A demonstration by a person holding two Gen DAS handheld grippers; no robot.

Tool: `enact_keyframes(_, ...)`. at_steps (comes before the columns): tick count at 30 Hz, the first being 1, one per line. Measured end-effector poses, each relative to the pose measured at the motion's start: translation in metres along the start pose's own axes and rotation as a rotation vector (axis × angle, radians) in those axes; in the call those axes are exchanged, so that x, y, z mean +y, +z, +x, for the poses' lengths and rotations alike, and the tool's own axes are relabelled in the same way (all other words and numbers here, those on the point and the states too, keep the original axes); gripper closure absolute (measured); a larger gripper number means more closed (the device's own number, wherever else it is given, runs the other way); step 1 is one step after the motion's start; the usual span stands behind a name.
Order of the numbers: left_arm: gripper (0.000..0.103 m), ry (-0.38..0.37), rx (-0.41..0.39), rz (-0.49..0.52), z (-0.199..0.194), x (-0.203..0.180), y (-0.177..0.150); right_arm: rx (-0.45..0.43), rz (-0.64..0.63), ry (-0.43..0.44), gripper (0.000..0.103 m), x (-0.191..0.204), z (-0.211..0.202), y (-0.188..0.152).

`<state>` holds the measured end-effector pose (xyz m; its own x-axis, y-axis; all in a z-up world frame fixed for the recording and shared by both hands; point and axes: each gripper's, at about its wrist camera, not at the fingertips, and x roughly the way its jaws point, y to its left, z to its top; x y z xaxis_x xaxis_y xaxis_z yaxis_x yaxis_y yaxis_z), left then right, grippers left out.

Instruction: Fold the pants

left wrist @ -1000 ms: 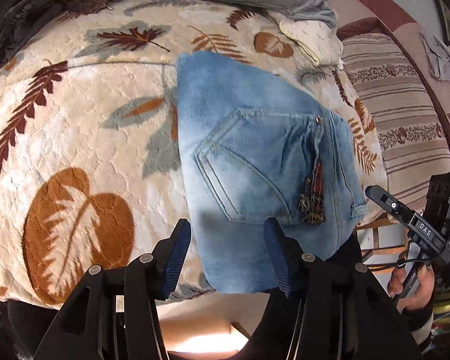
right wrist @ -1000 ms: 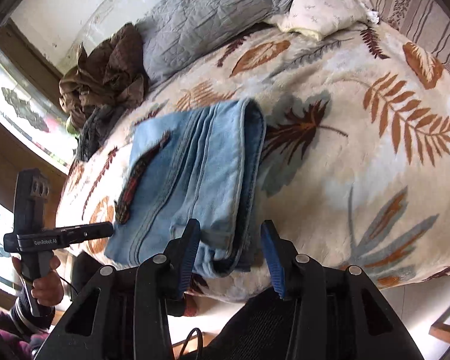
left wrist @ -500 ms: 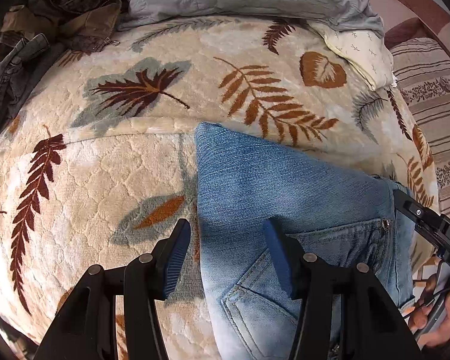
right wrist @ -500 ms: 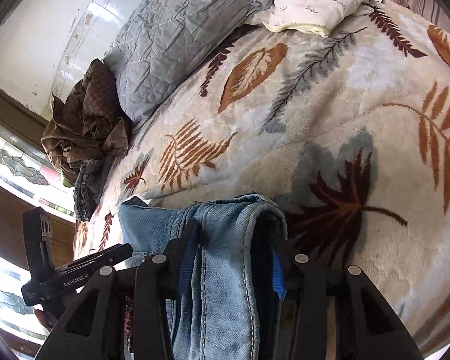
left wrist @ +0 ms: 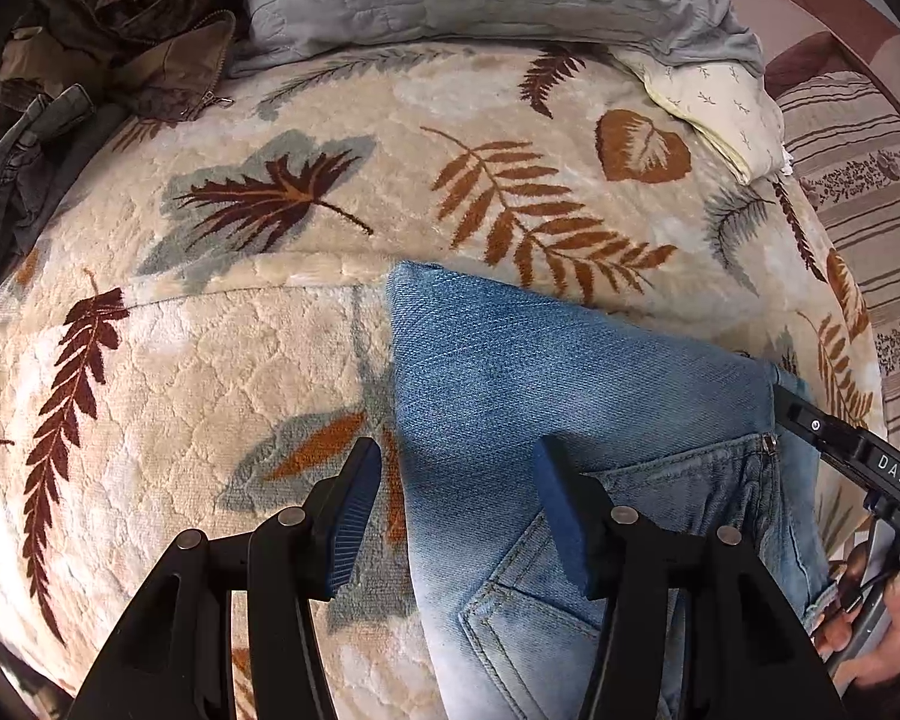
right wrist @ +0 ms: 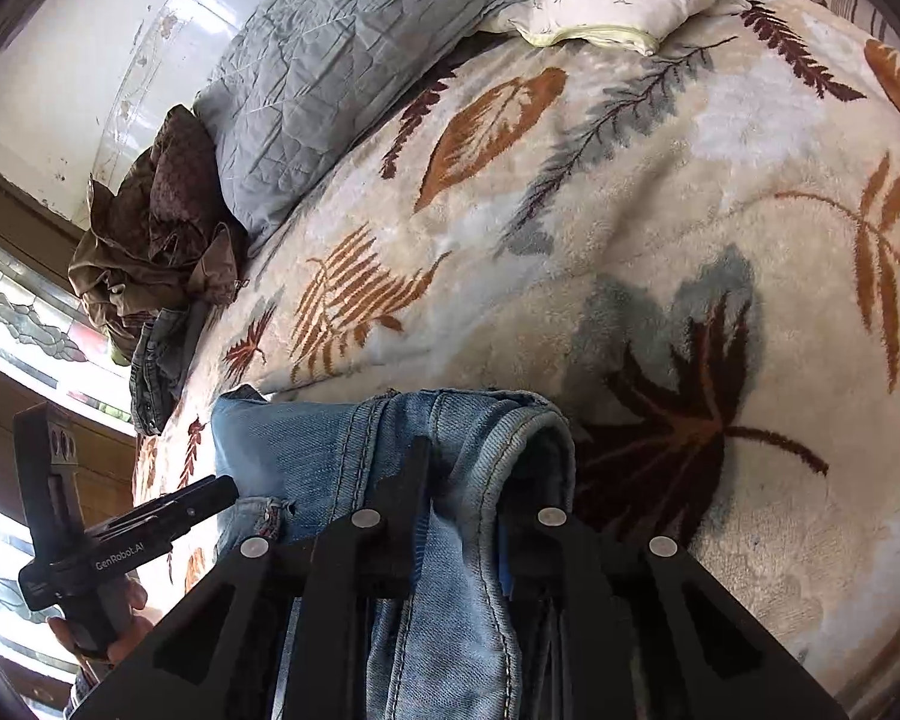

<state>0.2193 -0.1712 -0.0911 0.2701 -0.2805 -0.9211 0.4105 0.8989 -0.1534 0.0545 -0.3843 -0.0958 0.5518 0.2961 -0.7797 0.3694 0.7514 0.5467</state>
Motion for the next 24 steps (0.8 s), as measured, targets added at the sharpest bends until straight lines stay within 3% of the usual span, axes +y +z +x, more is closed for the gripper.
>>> enact_keyframes(3,0.050,0.003,0.001,0.000,-0.001,0.000,0.000,0.001,-0.001,-0.011,0.074,0.002,-0.008,-0.002)
enact_keyframes(7,0.050,0.011,0.010,0.004,-0.004,0.002,-0.003,0.002,0.004,0.006,0.074,0.006,-0.027,-0.010)
enact_keyframes(13,0.052,-0.164,0.094,-0.055,-0.023,0.021,-0.037,0.042,0.008,0.058,0.068,0.007,-0.054,-0.044)
enact_keyframes(15,0.051,-0.211,0.115,-0.074,-0.023,0.025,-0.052,0.074,-0.005,0.069,0.055,0.007,-0.056,-0.057)
enact_keyframes(16,0.051,-0.206,0.123,-0.059,-0.021,0.024,-0.058,0.092,-0.022,0.055,0.055,0.008,-0.054,-0.063)
enact_keyframes(17,0.051,-0.190,0.117,-0.038,-0.020,0.022,-0.061,0.109,-0.053,0.024,0.056,0.011,-0.050,-0.068)
enact_keyframes(19,0.053,-0.168,0.111,-0.023,-0.024,0.021,-0.061,0.101,-0.139,-0.022,0.079,0.020,-0.047,-0.075)
enact_keyframes(20,0.062,-0.189,0.122,-0.027,-0.029,0.020,-0.061,0.092,-0.171,-0.018,0.091,0.027,-0.050,-0.076)
enact_keyframes(22,0.064,-0.235,0.126,-0.009,-0.040,0.018,-0.065,0.037,-0.228,-0.010,0.091,0.042,-0.068,-0.076)
enact_keyframes(24,0.063,-0.199,0.112,0.022,-0.040,0.016,-0.075,-0.007,-0.278,-0.019,0.092,0.049,-0.085,-0.078)
